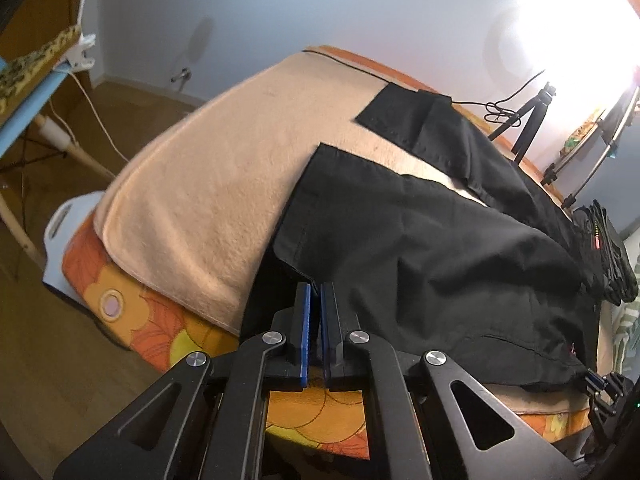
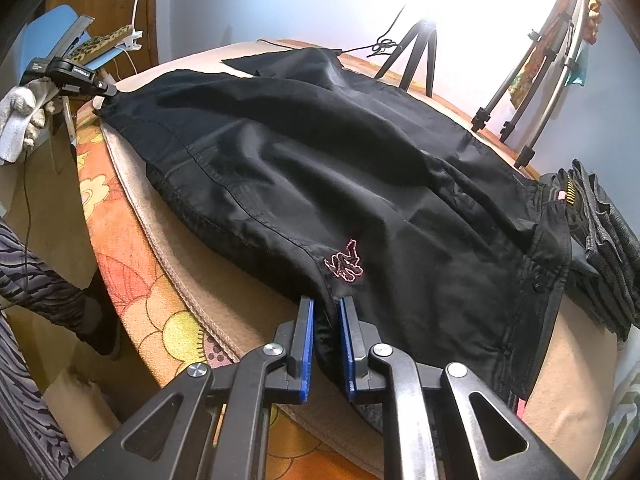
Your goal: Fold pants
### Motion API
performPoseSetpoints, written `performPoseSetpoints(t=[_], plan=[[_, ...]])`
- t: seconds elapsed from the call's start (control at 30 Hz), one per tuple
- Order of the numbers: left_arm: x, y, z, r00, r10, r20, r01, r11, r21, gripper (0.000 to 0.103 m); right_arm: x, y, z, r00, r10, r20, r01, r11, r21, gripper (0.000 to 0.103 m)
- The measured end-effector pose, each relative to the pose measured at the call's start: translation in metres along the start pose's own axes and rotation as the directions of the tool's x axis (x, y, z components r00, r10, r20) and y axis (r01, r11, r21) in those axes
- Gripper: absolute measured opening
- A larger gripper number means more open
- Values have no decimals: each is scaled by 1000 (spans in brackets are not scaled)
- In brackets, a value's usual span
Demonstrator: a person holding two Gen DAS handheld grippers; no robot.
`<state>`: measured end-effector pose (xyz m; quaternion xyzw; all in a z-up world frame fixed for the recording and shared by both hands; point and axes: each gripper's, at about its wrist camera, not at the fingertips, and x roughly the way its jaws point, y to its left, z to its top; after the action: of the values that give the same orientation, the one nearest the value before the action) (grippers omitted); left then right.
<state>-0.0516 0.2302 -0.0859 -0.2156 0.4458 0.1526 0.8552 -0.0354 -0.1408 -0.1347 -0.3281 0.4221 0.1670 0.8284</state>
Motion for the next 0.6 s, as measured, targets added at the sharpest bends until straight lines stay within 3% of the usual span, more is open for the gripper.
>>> performPoseSetpoints(t=[0.07, 0.2, 0.27, 0.3, 0.33, 0.6], plan=[[-2, 3, 1, 999, 38, 9, -38, 999, -2, 4, -1, 0, -1, 1000, 2, 2, -2, 1000, 1, 11], [6, 17, -1, 999, 6, -35, -8, 998, -56, 5, -1, -1, 0, 1000, -2, 2, 2, 1000, 3, 11], [8, 21, -2, 999, 16, -43, -19, 997, -75, 22, -1, -2, 0, 1000, -2, 7, 2, 1000, 8, 11], [9, 24, -2, 999, 21, -50, -25, 996, -90, 37, -2, -3, 0, 1000, -3, 9, 3, 1000, 12, 11], [7, 25, -3, 999, 21, -49, -26, 995, -98, 41, -2, -4, 1, 1000, -4, 10, 3, 1000, 14, 11], [21, 29, -9, 994, -27, -110, 13, 992, -129, 41, -2, -5, 3, 1000, -10, 15, 10, 1000, 21, 11]])
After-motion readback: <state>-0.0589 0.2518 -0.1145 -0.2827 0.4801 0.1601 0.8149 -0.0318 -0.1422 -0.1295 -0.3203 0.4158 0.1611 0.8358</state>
